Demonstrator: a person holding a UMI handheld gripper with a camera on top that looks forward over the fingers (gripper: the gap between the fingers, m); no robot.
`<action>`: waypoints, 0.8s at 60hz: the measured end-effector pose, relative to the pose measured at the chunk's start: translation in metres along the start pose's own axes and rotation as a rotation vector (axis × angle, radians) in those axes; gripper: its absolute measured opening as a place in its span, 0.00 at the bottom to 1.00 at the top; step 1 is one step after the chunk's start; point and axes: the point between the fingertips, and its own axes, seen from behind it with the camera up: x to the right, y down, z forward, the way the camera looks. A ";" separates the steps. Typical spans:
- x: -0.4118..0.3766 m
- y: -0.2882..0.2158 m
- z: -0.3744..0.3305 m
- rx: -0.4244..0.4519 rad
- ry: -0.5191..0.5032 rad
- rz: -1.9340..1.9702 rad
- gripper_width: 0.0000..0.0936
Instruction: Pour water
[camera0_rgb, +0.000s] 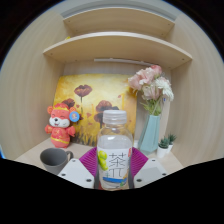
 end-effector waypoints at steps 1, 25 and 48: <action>0.000 0.005 0.002 -0.011 -0.004 0.004 0.42; -0.006 0.055 0.014 -0.068 -0.044 0.074 0.43; 0.000 0.072 0.006 -0.154 -0.023 0.106 0.88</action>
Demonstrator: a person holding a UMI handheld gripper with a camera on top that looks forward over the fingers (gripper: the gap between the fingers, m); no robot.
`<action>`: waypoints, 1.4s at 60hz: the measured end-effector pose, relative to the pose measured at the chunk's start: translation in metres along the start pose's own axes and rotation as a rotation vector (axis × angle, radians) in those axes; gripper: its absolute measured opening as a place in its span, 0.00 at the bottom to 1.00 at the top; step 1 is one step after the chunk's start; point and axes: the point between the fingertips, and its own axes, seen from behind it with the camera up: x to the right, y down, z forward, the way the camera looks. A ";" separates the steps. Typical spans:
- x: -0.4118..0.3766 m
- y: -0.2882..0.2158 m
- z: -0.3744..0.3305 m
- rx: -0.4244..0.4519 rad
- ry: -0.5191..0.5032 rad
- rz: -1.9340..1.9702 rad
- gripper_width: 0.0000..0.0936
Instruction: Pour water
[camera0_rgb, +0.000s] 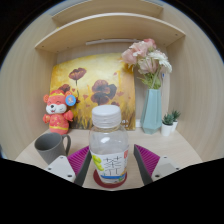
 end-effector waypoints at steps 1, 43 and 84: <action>0.001 0.001 -0.002 -0.002 0.004 -0.002 0.91; -0.069 0.027 -0.194 -0.052 -0.037 0.074 0.92; -0.077 -0.031 -0.265 0.084 0.002 0.019 0.92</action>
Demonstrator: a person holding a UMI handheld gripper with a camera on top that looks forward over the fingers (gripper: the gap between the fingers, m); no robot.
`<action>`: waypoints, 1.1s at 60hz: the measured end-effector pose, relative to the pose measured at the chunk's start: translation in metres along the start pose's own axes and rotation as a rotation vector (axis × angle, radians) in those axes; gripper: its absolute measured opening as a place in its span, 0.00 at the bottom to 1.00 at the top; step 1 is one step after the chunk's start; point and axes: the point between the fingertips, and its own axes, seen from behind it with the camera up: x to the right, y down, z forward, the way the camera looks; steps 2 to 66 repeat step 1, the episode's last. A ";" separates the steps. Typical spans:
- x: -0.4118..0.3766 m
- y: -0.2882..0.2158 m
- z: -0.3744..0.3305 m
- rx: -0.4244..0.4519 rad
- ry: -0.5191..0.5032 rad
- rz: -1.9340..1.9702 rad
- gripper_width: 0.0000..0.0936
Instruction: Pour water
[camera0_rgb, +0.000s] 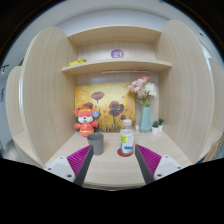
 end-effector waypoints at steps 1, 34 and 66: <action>0.000 0.000 0.000 0.001 0.002 0.000 0.92; 0.000 0.000 0.000 0.001 0.002 0.000 0.92; 0.000 0.000 0.000 0.001 0.002 0.000 0.92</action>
